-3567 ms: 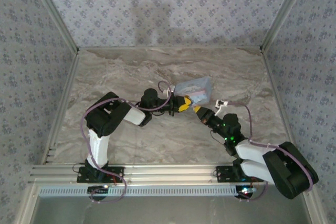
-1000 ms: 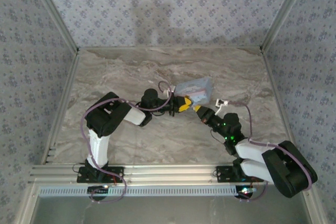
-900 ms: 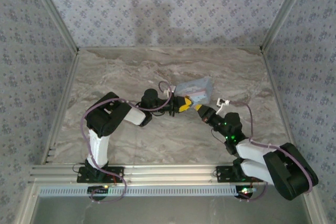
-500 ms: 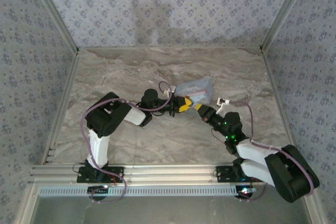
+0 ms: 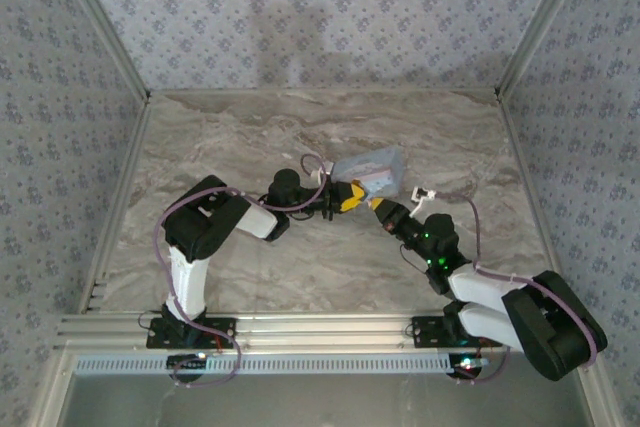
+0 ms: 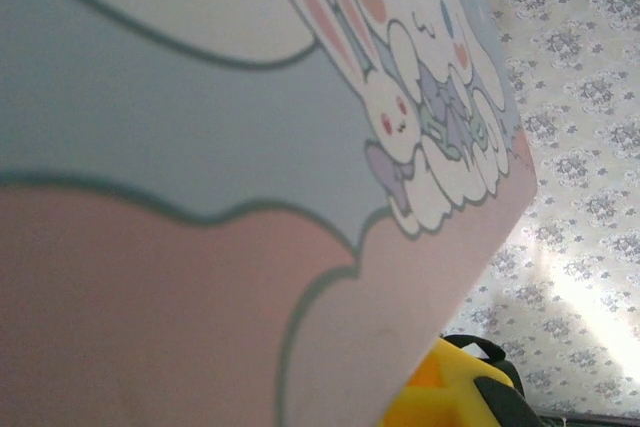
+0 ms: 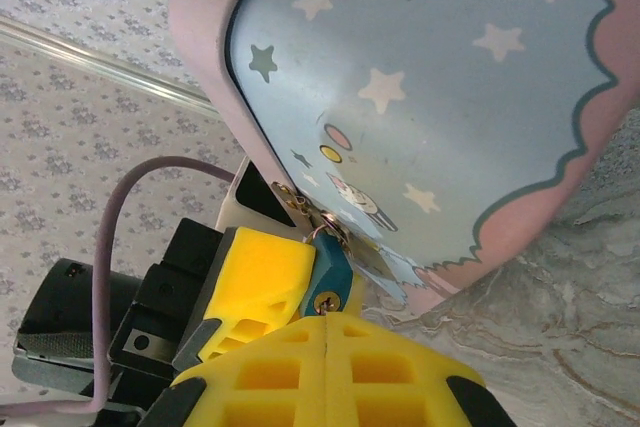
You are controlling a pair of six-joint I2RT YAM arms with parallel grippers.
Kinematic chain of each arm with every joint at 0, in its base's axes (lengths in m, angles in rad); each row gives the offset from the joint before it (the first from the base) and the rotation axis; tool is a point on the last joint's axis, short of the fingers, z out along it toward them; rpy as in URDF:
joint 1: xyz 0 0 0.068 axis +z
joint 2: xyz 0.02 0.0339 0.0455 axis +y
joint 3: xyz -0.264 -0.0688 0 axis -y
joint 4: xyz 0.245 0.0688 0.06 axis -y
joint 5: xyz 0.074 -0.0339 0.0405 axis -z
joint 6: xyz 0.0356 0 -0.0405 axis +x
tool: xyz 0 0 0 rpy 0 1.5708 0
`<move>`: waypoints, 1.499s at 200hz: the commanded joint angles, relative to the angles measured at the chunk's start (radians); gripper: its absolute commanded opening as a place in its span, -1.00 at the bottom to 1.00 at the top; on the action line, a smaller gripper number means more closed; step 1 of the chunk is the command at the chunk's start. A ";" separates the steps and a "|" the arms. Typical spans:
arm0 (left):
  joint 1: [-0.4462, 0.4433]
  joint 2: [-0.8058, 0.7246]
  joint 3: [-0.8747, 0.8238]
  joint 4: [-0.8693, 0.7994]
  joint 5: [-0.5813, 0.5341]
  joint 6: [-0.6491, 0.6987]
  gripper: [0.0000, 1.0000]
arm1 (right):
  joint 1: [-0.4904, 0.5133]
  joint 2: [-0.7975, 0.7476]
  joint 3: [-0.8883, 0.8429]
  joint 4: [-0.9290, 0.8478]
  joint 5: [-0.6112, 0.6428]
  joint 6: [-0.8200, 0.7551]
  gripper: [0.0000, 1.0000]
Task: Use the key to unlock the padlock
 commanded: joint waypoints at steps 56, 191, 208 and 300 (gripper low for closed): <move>-0.023 0.004 0.011 0.126 0.038 -0.021 -1.00 | -0.015 -0.012 0.032 -0.023 0.025 0.077 -1.00; -0.025 0.003 0.027 0.127 0.036 -0.032 -1.00 | 0.006 0.031 0.043 -0.011 0.039 0.015 -1.00; -0.026 0.003 0.024 0.126 0.035 -0.034 -1.00 | 0.011 0.046 0.045 0.026 0.043 0.018 -1.00; -0.028 -0.001 0.026 0.131 0.041 -0.035 -1.00 | 0.035 0.051 0.106 -0.105 0.046 -0.058 -1.00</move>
